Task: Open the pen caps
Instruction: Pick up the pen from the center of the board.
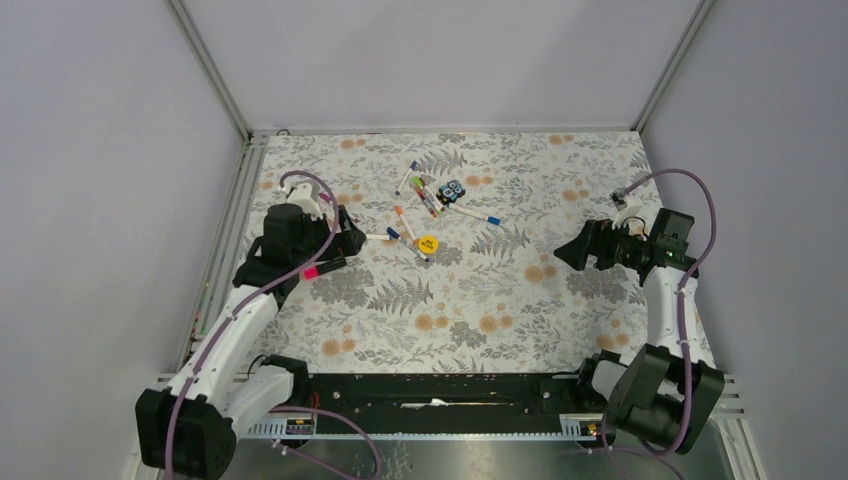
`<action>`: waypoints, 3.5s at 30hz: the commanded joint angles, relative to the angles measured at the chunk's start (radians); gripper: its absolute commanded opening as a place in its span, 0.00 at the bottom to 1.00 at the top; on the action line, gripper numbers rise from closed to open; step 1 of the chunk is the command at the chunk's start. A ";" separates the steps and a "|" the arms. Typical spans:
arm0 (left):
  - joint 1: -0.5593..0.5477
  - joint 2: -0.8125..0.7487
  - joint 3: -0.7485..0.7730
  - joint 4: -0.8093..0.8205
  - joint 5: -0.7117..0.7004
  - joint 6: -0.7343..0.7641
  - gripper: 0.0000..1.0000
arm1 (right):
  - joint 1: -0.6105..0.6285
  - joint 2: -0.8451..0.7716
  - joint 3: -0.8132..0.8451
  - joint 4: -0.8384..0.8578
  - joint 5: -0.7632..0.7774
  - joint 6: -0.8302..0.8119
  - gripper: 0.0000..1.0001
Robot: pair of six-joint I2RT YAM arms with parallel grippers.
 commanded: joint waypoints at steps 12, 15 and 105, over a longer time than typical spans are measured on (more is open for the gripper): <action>-0.004 0.139 0.038 0.010 0.120 -0.130 0.99 | -0.004 -0.008 -0.059 0.106 -0.084 -0.008 0.98; -0.020 0.169 0.057 -0.019 0.076 -0.141 0.99 | -0.004 -0.038 -0.080 0.131 -0.108 0.002 0.98; 0.096 0.914 0.390 -0.344 -0.294 0.312 0.44 | -0.004 -0.104 -0.073 0.125 -0.044 -0.003 0.98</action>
